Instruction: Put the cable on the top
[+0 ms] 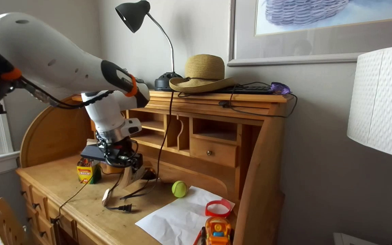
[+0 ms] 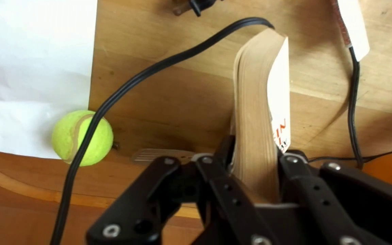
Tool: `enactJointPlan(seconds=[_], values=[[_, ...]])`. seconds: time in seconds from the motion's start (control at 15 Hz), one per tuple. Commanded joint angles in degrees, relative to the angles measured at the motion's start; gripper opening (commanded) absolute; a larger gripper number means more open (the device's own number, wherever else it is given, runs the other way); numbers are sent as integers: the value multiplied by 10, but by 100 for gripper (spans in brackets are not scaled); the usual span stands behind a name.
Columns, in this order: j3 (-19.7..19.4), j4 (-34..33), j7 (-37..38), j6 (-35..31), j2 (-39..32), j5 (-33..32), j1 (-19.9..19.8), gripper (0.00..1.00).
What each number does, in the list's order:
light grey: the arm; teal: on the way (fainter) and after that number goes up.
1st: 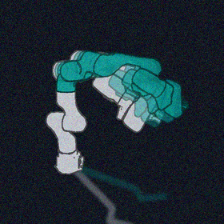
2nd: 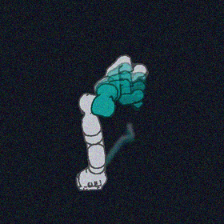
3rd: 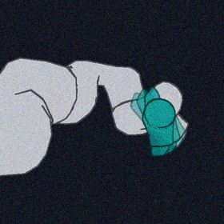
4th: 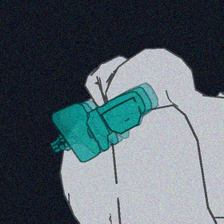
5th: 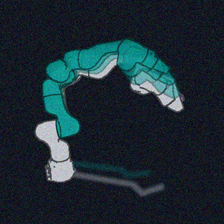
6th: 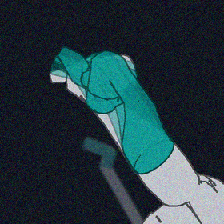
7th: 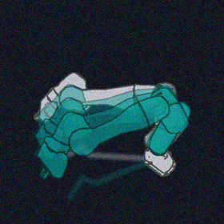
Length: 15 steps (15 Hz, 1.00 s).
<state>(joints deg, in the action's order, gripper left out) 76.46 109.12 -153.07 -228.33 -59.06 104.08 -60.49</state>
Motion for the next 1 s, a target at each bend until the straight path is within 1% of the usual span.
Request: enactJointPlan(seconds=[0.0, 0.13, 0.2, 0.27, 0.4, 0.53, 0.67, 0.73, 0.8, 0.87, 0.93], values=[[-27, 71, 69, 130, 114, 22, -35, 6], [-45, 87, 105, 176, 154, 27, -35, 6], [-60, 91, 143, 195, 181, 28, -30, 6], [-41, 99, 182, 171, 167, -4, -40, 6], [-64, 99, 264, 165, 199, -8, -20, 6], [-102, 74, 336, 155, 214, -13, 21, 6], [-148, 52, 414, 119, 207, -40, 80, 6], [-165, 42, 441, 102, 196, -53, 105, 6], [-189, 24, 465, 78, 178, -67, 137, 6], [-221, -2, 490, 54, 156, -93, 178, 6], [-240, -33, 477, 30, 120, -99, 209, 6]])
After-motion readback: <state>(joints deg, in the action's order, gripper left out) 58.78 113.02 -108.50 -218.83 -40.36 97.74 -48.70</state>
